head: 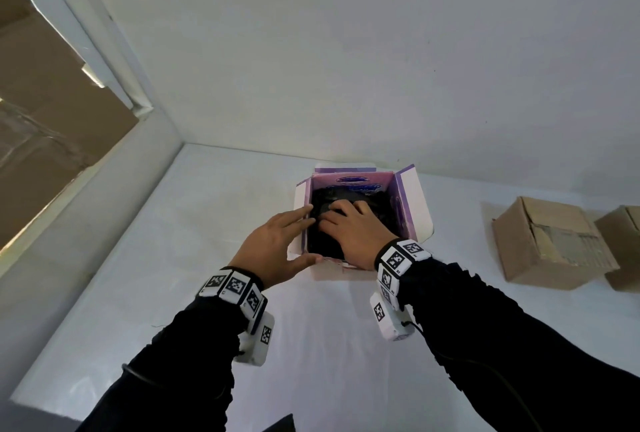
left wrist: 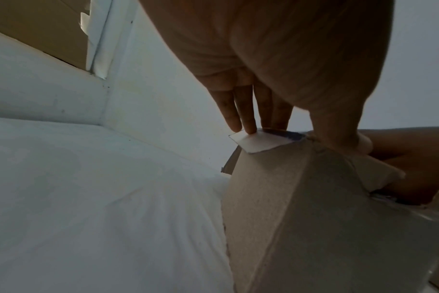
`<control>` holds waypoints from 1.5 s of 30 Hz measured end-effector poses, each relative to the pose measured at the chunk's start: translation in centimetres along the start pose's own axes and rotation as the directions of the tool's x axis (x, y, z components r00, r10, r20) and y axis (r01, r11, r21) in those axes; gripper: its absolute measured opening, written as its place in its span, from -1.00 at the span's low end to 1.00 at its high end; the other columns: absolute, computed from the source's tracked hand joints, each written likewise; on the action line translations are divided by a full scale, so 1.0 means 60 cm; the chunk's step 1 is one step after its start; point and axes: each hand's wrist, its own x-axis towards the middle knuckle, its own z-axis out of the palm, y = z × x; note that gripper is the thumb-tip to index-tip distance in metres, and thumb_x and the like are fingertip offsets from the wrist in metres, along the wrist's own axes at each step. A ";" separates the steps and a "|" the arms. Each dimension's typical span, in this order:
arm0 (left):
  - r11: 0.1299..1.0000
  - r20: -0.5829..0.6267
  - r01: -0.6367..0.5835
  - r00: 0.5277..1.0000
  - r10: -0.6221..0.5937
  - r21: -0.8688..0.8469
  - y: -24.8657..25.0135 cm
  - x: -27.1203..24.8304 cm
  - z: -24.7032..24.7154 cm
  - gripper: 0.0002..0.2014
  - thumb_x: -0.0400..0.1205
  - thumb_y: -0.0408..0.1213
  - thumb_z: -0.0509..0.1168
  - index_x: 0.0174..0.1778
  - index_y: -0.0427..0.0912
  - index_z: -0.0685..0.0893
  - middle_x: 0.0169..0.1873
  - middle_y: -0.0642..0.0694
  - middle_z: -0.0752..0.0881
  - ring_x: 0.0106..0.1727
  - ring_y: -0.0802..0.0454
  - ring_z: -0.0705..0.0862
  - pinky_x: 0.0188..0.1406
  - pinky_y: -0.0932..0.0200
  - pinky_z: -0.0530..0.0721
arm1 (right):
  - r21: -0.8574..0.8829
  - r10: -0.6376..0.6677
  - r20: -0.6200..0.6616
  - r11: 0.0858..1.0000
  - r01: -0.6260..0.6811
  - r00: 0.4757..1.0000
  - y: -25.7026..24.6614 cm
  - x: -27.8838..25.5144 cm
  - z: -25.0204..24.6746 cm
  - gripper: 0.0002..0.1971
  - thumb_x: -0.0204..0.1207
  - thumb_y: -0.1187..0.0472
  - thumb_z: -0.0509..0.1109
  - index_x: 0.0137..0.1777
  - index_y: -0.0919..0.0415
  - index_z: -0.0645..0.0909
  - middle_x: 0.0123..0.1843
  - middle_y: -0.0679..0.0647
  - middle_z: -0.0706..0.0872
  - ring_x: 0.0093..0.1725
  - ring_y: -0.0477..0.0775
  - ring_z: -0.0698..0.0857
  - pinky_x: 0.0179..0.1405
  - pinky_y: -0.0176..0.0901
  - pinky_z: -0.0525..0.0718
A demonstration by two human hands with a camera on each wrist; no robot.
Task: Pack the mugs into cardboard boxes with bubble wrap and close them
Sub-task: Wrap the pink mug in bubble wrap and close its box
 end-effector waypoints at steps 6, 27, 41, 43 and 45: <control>0.996 0.007 0.065 0.998 -0.065 -0.060 0.005 -0.003 0.002 -0.22 0.43 0.41 0.17 0.50 0.03 0.50 0.57 0.25 0.33 0.49 0.14 0.43 0.39 0.14 0.50 | -0.035 0.007 0.118 0.999 -0.003 0.993 -0.001 0.002 0.002 -0.57 0.66 -0.05 0.18 0.52 -0.10 0.43 0.58 -0.09 0.37 0.59 0.21 0.11 0.46 0.26 0.18; 0.848 0.273 -0.270 0.949 0.156 0.457 0.069 0.016 0.033 -0.85 0.49 -0.01 0.37 -0.12 0.05 0.69 -0.30 0.10 0.73 -0.18 -0.01 0.71 0.42 -0.09 0.34 | 0.024 0.170 -0.160 0.986 -0.168 0.972 0.029 -0.134 -0.004 -0.42 0.49 -0.47 -0.04 -0.23 0.04 0.48 -0.36 -0.11 0.58 -0.32 0.01 0.51 0.30 0.07 0.36; 0.782 0.432 -0.308 0.900 0.055 0.542 0.080 0.034 0.023 -0.74 0.58 -0.33 0.13 0.13 -0.12 0.61 0.03 -0.14 0.60 0.08 -0.14 0.65 0.61 -0.10 0.02 | -0.145 0.161 -0.055 0.975 -0.167 0.985 0.054 -0.152 -0.015 -0.42 0.62 -0.26 -0.13 -0.18 0.08 0.61 -0.35 -0.02 0.70 -0.03 0.07 0.67 0.60 0.33 -0.14; 0.803 0.436 -0.297 0.899 0.053 0.516 0.084 0.035 0.020 -0.77 0.64 -0.21 0.10 0.12 -0.13 0.59 0.00 -0.11 0.65 0.04 -0.12 0.68 0.62 -0.09 -0.01 | -0.134 0.186 0.028 0.974 -0.181 0.982 0.049 -0.149 -0.016 -0.44 0.66 -0.20 -0.18 -0.05 0.07 0.59 -0.25 0.01 0.73 0.06 0.09 0.65 0.60 0.30 -0.19; 0.852 0.412 -0.270 0.909 0.071 0.449 0.092 0.041 0.008 -0.63 0.65 0.03 0.00 0.01 -0.10 0.62 -0.10 -0.06 0.72 -0.01 -0.07 0.69 0.59 -0.02 0.13 | -0.087 0.225 0.061 0.972 -0.219 0.972 0.045 -0.137 -0.026 -0.49 0.72 -0.15 -0.16 0.02 0.06 0.60 -0.18 0.04 0.74 0.07 0.11 0.65 0.58 0.27 -0.11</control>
